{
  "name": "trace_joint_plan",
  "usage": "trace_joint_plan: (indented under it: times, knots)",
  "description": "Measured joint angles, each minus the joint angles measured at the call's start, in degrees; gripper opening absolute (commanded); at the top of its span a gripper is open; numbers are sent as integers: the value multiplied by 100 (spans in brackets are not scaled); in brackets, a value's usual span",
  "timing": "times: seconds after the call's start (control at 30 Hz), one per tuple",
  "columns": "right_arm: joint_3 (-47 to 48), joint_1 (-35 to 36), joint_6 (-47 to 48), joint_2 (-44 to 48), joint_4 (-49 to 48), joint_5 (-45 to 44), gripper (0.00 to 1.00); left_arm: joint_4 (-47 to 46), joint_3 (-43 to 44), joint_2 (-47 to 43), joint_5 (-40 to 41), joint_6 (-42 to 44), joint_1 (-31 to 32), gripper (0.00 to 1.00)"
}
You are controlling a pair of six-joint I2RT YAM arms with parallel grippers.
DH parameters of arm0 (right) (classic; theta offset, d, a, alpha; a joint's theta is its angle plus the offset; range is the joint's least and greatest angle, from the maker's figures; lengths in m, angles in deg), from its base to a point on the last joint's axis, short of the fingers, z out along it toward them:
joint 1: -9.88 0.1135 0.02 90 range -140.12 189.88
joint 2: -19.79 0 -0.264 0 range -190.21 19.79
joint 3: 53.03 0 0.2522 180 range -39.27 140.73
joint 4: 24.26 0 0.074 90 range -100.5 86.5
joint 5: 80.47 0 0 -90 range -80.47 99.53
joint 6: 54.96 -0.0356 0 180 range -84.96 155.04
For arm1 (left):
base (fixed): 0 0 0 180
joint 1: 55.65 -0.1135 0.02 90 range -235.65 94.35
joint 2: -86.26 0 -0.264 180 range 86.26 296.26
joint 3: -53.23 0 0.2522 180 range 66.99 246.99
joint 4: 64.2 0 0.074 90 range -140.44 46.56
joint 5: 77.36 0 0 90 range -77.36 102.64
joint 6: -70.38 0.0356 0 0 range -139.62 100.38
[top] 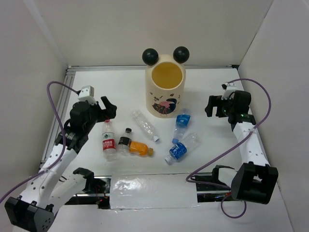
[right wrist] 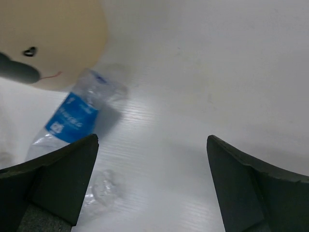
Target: Put the plastic bottles in the bin
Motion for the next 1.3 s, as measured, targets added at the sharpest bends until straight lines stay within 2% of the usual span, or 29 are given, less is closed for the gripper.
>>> trace_joint_plan:
  times: [0.1,0.27,0.3,0.33,0.4,0.43,0.47,0.5,0.53,0.6,0.63,0.67,0.83,1.1,1.2,1.23,1.3]
  knots:
    - [0,-179,105,-2,177,-284,100,378,367,369,-76,-280,-79,100]
    - [-2,-186,686,-52,476,-155,100,1054,645,1147,-98,-396,-190,100]
    - [-2,-186,791,-96,538,-72,95,1158,647,1309,-96,-422,-212,100]
    - [-2,-186,896,-160,601,31,77,1279,647,1445,-87,-435,-229,100]
    - [-2,-186,1150,-289,741,249,17,1486,647,1622,-55,-446,-238,100]
    - [-2,-186,1193,-345,817,358,7,1558,647,1674,-35,-446,-238,100]
    - [-2,-186,1237,-356,885,450,15,1617,647,1709,-9,-450,-238,95]
    - [-2,-186,1246,-400,922,511,29,1663,647,1740,26,-450,-238,95]
    - [-2,-186,1261,-417,955,605,54,1698,647,1770,74,-431,-238,95]
    - [-2,-186,1296,-437,981,774,69,1773,662,1864,166,-391,-238,95]
    - [-2,-186,1322,-446,977,855,72,1805,675,1928,212,-321,-238,96]
    - [-2,-186,1342,-459,979,933,75,1818,691,2000,256,-280,-238,99]
    - [-2,-186,1419,-614,981,1158,77,1853,866,2540,570,-122,-238,99]
    - [-2,-186,1484,-761,1064,1224,78,1722,1023,4203,686,-144,-273,97]
    - [-2,-186,1515,-758,1069,1209,78,1762,1023,4518,688,-175,-232,73]
    - [-2,-186,1528,-758,1069,1202,78,1777,1027,4546,684,-151,-203,57]
    - [-2,-186,1541,-758,1069,1200,78,1816,1067,4548,688,-181,-166,45]
